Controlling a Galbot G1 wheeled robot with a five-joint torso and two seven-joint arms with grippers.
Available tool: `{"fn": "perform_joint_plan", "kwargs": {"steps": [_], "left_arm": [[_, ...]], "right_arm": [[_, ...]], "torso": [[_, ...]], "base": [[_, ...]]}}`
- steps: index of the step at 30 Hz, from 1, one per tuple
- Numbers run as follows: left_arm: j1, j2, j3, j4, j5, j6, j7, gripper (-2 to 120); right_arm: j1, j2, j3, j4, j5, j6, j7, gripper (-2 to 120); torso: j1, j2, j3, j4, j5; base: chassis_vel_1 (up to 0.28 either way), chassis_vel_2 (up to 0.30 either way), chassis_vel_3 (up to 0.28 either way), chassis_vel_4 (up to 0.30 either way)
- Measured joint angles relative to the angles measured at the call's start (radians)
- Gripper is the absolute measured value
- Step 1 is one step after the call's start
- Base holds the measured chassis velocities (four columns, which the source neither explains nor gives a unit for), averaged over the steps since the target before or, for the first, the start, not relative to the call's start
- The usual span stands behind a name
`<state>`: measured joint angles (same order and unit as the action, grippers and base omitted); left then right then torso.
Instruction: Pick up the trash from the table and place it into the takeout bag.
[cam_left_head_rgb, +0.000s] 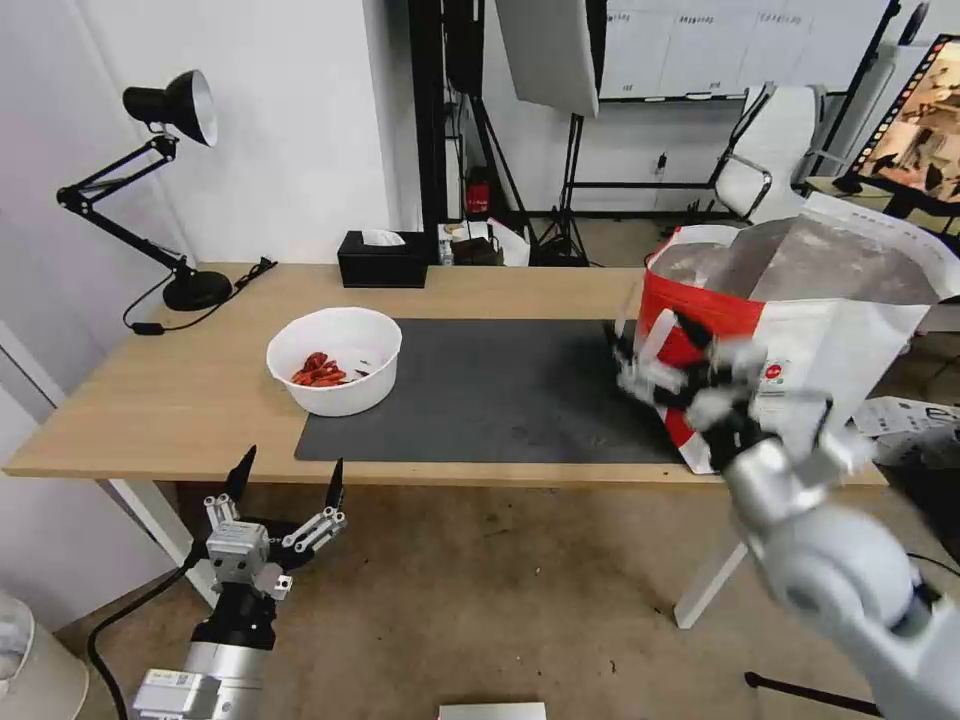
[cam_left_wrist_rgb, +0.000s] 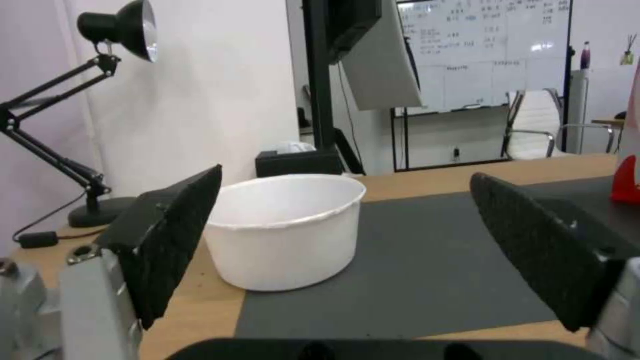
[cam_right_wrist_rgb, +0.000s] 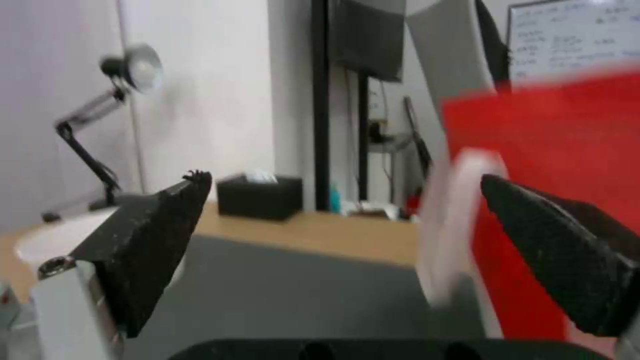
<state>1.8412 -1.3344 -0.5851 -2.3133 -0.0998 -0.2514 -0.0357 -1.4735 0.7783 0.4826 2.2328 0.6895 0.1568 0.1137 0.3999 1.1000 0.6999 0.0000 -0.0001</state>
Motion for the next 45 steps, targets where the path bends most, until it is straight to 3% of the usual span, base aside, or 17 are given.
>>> {"fn": "perform_joint_plan", "kwargs": {"steps": [7,13,45], "left_arm": [[-0.014,0.005,0.012,0.018,-0.001,-0.001,0.001,100],[-0.027,0.011,0.019,0.034,-0.005,-0.002,0.001,100],[-0.039,0.016,0.014,0.059,-0.008,-0.009,0.003,100]], "right_arm": [[-0.22,0.112,0.049,-0.025,-0.131,0.018,0.005,100],[-0.252,0.156,0.012,-0.064,-0.165,0.007,0.036,100],[-0.203,0.156,-0.049,-0.112,-0.158,-0.021,0.061,100]], "torso": [[0.0,0.0,0.0,-0.0003,0.0],[0.0,0.0,0.0,0.0,0.0],[0.0,0.0,0.0,0.0,0.0001]], "base": [[0.0,0.0,0.0,0.0],[0.0,0.0,0.0,0.0],[0.0,0.0,0.0,0.0]]}}
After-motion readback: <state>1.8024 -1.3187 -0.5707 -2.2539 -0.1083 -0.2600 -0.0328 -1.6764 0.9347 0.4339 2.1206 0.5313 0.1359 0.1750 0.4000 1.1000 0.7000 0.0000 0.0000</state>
